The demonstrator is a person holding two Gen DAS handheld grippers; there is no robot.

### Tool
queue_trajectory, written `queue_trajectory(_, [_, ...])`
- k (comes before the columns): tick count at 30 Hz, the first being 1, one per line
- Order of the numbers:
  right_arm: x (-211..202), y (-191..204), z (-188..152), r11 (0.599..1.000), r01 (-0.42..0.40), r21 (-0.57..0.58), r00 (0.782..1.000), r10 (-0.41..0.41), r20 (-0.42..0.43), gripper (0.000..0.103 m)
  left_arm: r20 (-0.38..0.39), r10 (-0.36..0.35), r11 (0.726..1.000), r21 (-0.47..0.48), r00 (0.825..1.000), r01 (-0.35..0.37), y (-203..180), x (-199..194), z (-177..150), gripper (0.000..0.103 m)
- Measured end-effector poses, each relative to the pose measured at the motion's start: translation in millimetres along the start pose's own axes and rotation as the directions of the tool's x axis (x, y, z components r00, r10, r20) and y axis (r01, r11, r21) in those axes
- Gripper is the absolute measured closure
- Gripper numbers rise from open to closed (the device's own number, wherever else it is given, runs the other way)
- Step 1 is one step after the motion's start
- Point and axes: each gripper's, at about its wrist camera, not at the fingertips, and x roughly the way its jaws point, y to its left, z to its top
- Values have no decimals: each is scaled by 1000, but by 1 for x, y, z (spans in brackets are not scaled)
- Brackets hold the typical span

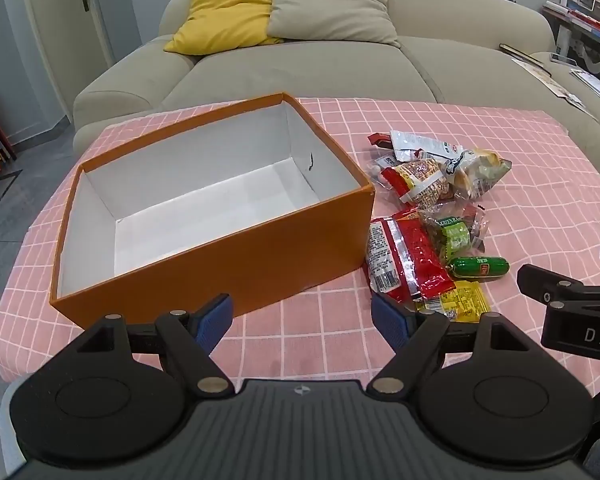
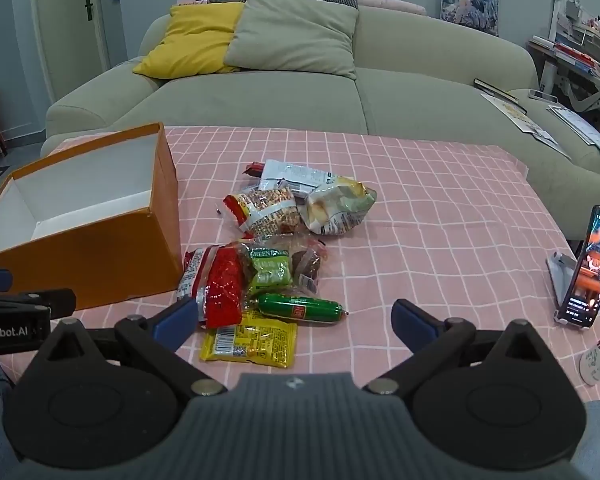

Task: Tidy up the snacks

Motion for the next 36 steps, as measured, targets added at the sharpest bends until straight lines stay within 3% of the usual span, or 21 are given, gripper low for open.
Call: queue_trajectory(36, [0, 6, 0, 1000, -1, -19, 1000, 1, -6, 4, -5, -18, 1000, -1, 1000, 18, -1, -1, 2, 11])
